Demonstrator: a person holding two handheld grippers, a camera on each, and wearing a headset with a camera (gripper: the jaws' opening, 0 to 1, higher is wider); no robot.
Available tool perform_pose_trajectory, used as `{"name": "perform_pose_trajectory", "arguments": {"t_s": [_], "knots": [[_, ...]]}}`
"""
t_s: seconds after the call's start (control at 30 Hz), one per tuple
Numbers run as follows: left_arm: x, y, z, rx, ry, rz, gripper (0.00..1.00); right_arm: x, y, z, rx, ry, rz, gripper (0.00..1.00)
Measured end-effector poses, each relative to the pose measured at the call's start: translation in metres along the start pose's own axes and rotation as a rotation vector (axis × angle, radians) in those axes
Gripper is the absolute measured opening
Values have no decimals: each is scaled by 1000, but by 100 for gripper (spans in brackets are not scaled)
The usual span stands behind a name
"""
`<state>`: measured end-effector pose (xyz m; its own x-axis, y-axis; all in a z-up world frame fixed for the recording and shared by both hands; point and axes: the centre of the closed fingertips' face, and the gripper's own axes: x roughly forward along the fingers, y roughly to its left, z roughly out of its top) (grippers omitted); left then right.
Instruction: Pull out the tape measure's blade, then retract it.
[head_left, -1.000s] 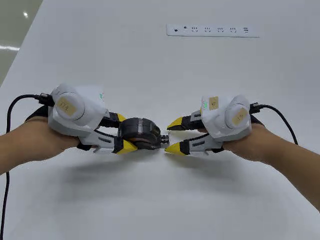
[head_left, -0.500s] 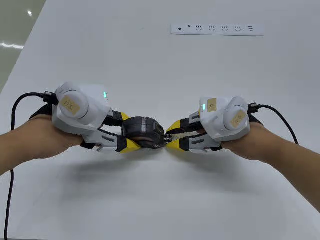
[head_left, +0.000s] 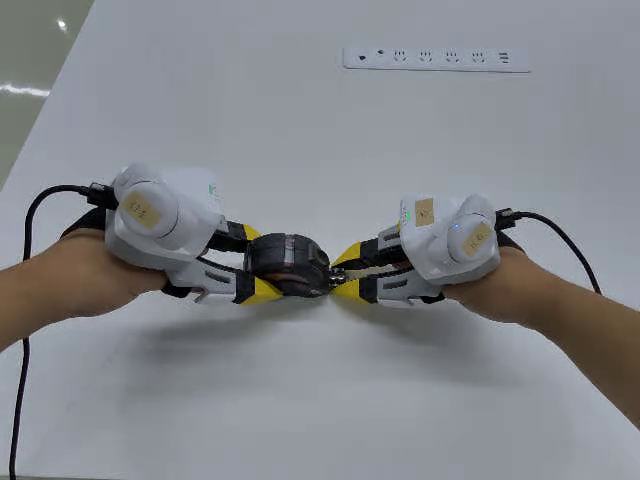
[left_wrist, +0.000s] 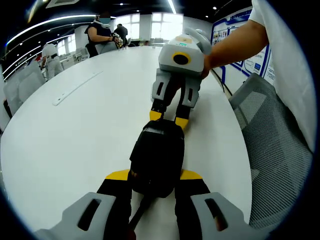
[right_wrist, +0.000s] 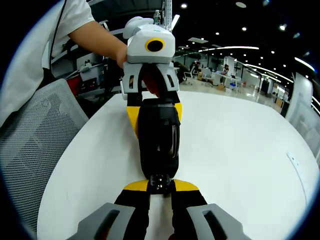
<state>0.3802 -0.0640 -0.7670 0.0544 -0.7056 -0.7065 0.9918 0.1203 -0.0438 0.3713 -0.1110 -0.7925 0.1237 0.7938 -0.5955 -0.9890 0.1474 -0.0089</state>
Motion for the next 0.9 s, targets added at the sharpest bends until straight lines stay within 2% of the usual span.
{"name": "perform_pose_trajectory", "arguments": {"t_s": [0.47,0.63,0.9], "knots": [[1,0,0,20,2,-9,27,-1,0,0,2,7,-8,10],[0,0,-1,43,11,-12,27,-1,0,-1,47,-8,-11,10],[1,-2,0,50,11,-19,26,-2,2,-1,37,-5,-15,10]]}}
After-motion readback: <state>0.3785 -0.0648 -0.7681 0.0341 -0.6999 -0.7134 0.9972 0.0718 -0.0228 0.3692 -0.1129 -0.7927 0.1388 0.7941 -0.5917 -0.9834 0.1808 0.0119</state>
